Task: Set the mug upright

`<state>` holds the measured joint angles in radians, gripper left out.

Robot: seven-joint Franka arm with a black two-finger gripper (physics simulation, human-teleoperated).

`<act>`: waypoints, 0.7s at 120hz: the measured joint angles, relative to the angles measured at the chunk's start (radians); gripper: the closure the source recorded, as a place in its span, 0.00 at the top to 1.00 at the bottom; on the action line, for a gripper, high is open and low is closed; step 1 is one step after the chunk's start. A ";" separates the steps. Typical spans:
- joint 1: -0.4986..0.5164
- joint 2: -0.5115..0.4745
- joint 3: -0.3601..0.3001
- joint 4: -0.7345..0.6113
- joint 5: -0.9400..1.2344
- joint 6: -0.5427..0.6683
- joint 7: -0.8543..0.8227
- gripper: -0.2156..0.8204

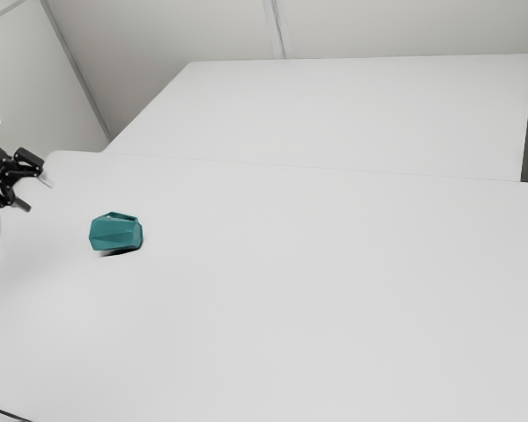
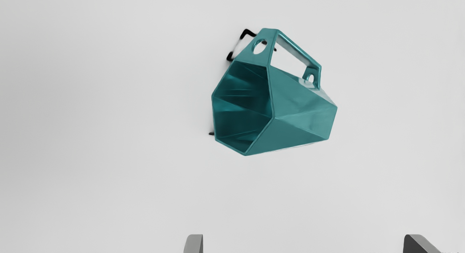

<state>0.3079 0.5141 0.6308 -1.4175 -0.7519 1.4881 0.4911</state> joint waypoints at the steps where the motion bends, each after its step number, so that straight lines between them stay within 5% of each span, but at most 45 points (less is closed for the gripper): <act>1: 0.002 0.000 0.000 -0.007 -0.006 0.003 0.006 0.79; 84: 0.144 0.200 -0.161 0.058 -0.270 0.135 0.409 0.79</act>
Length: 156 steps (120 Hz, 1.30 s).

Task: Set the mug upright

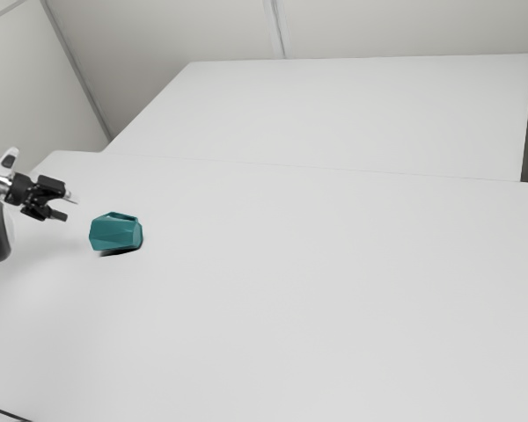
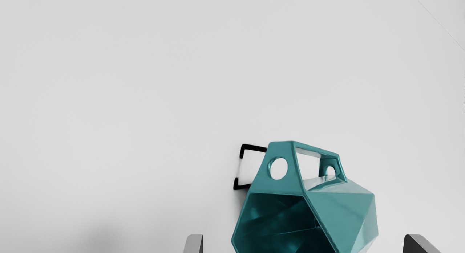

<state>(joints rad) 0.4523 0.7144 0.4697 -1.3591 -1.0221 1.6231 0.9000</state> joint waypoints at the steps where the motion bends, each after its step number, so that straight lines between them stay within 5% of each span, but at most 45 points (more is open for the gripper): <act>1: 0.000 0.000 -0.001 -0.001 -0.002 0.001 0.003 0.79; 51: -0.019 -0.083 -0.023 -0.172 -0.045 0.035 0.053 0.79; 156: -0.031 -0.094 -0.084 -0.257 -0.130 0.087 0.040 0.79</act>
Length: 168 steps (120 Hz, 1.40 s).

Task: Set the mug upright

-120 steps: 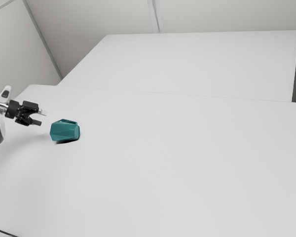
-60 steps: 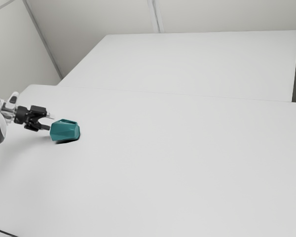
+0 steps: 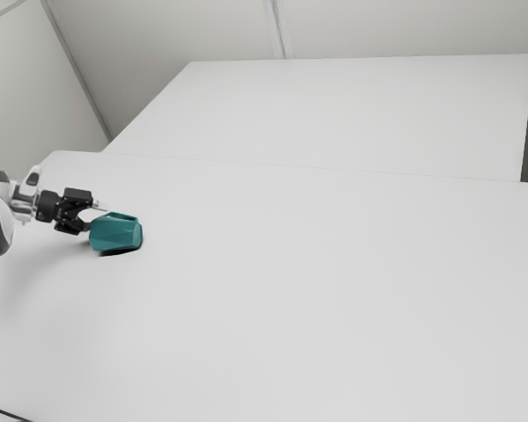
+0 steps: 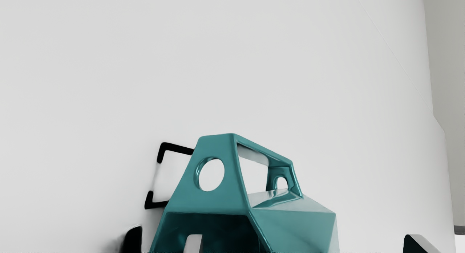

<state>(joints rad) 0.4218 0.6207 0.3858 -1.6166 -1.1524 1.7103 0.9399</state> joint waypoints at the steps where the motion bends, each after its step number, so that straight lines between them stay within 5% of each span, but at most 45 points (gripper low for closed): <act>1: 0.000 -0.002 0.000 -0.002 0.000 0.000 0.000 0.79; 45: -0.003 -0.023 -0.015 -0.034 -0.002 0.014 -0.014 0.79; 168: -0.006 -0.044 -0.047 -0.080 -0.025 0.035 -0.041 0.36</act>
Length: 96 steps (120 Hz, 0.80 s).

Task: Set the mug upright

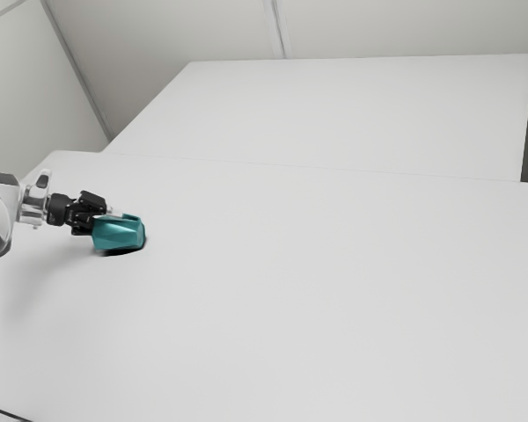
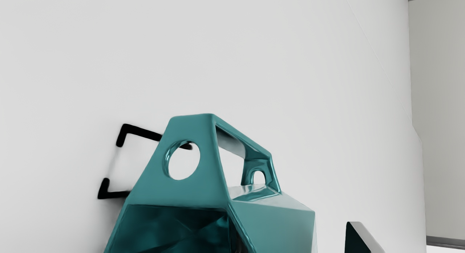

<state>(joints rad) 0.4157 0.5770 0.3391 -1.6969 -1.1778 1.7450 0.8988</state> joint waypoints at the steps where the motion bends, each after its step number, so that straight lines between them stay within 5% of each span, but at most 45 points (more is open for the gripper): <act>1: 0.000 0.000 0.000 0.000 0.000 0.000 0.000 0.36; 44: -0.002 -0.016 -0.009 0.001 0.000 0.004 -0.006 0.10; 80: -0.056 -0.098 -0.015 0.011 0.020 0.027 -0.020 0.06; 96: -0.125 -0.177 -0.067 0.022 0.124 0.075 -0.045 0.05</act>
<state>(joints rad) 0.2905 0.4002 0.2721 -1.6754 -1.0543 1.8196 0.8534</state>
